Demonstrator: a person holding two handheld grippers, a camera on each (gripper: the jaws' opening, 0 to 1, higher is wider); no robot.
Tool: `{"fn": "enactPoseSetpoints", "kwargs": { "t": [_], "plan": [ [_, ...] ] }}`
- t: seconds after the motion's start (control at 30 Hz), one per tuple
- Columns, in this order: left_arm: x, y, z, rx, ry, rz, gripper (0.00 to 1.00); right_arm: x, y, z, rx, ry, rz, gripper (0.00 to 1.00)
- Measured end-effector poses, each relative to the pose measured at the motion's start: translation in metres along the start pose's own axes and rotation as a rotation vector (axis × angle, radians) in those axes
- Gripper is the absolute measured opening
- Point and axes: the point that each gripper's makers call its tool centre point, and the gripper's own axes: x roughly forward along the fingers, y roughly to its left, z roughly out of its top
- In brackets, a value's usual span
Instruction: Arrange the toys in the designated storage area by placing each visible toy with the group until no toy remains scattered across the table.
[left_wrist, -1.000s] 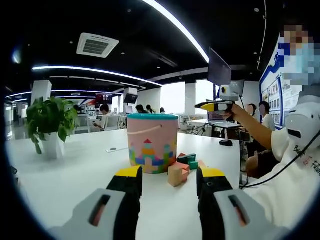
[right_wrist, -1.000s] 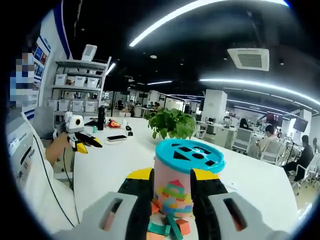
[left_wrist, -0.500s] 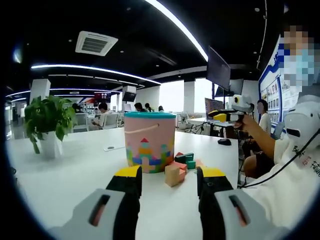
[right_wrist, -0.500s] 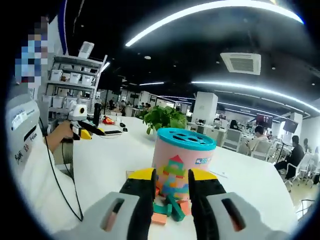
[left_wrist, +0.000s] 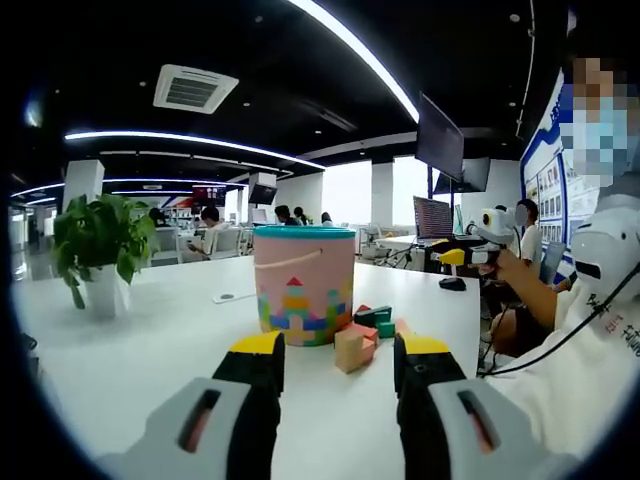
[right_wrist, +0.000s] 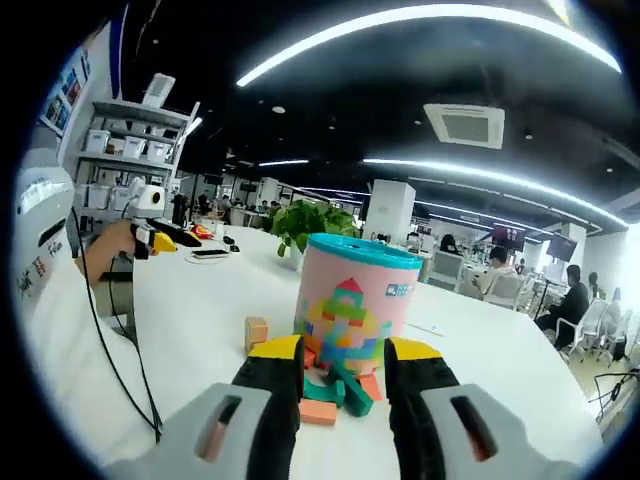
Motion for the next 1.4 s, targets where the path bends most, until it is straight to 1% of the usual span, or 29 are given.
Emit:
{"fn": "enactPoseSetpoints", "kwargs": {
  "t": [0.1, 0.23, 0.27, 0.3, 0.37, 0.43, 0.47, 0.5, 0.6, 0.67, 0.73, 0.87, 1.07, 1.1, 1.13, 1.17, 1.2, 1.23, 1.27, 1.3, 1.33, 1.37, 1.4],
  "plan": [
    [-0.001, 0.001, 0.002, 0.005, -0.003, 0.004, 0.45, 0.001, 0.007, -0.008, -0.005, 0.002, 0.023, 0.29],
    [0.000, 0.002, 0.001, 0.005, -0.001, 0.006, 0.45, 0.006, 0.018, -0.021, 0.022, 0.021, 0.069, 0.30],
    [0.000, 0.002, 0.001, 0.003, 0.000, 0.004, 0.45, 0.010, 0.019, -0.029, 0.022, 0.048, 0.075, 0.30],
    [0.001, 0.001, 0.001, 0.003, 0.001, 0.002, 0.45, 0.012, 0.019, -0.033, 0.017, 0.060, 0.073, 0.30],
    [0.001, 0.001, 0.000, 0.003, 0.002, 0.001, 0.45, 0.016, 0.019, -0.040, 0.011, 0.071, 0.072, 0.30],
    [0.001, 0.001, 0.000, 0.003, 0.003, 0.002, 0.45, 0.022, 0.027, -0.054, 0.050, 0.111, 0.117, 0.32],
    [0.001, 0.002, 0.000, 0.002, 0.002, 0.003, 0.45, 0.025, 0.029, -0.058, 0.046, 0.114, 0.126, 0.32],
    [0.000, 0.002, 0.000, 0.002, 0.001, 0.004, 0.44, 0.029, 0.032, -0.065, 0.035, 0.133, 0.133, 0.33],
    [0.000, 0.004, -0.001, -0.003, 0.003, 0.008, 0.44, 0.039, 0.035, -0.077, 0.035, 0.159, 0.134, 0.33],
    [0.000, 0.004, -0.002, -0.004, 0.003, 0.009, 0.44, 0.044, 0.038, -0.083, 0.043, 0.169, 0.141, 0.34],
    [0.000, 0.004, -0.003, -0.005, 0.005, 0.006, 0.44, 0.050, 0.038, -0.095, 0.021, 0.213, 0.125, 0.34],
    [-0.001, 0.005, -0.003, -0.006, 0.006, 0.006, 0.44, 0.058, 0.044, -0.106, 0.020, 0.234, 0.130, 0.35],
    [-0.001, 0.006, -0.004, -0.010, 0.006, 0.009, 0.44, 0.065, 0.048, -0.114, -0.021, 0.281, 0.115, 0.39],
    [-0.001, 0.006, -0.004, -0.010, 0.006, 0.008, 0.44, 0.066, 0.047, -0.117, -0.031, 0.300, 0.103, 0.40],
    [-0.001, 0.006, -0.004, -0.010, 0.007, 0.007, 0.44, 0.067, 0.044, -0.118, -0.056, 0.310, 0.082, 0.40],
    [-0.001, 0.006, -0.004, -0.010, 0.007, 0.006, 0.44, 0.068, 0.043, -0.119, -0.058, 0.313, 0.066, 0.42],
    [-0.001, 0.005, -0.004, -0.010, 0.006, 0.006, 0.44, 0.069, 0.043, -0.119, -0.054, 0.313, 0.063, 0.44],
    [-0.001, 0.006, -0.004, -0.010, 0.005, 0.006, 0.44, 0.069, 0.044, -0.119, -0.009, 0.312, 0.064, 0.44],
    [-0.001, 0.006, -0.004, -0.011, 0.005, 0.006, 0.44, 0.069, 0.047, -0.121, 0.040, 0.319, 0.080, 0.44],
    [-0.001, 0.006, -0.004, -0.010, 0.005, 0.007, 0.44, 0.069, 0.048, -0.123, 0.070, 0.326, 0.087, 0.44],
    [-0.002, 0.006, -0.004, -0.010, 0.005, 0.007, 0.44, 0.069, 0.047, -0.126, 0.084, 0.340, 0.074, 0.44],
    [-0.002, 0.007, -0.004, -0.011, 0.004, 0.007, 0.44, 0.070, 0.045, -0.122, 0.069, 0.322, 0.071, 0.44],
    [-0.002, 0.007, -0.004, -0.011, 0.004, 0.008, 0.44, 0.069, 0.045, -0.125, 0.083, 0.343, 0.066, 0.44]
  ]
}}
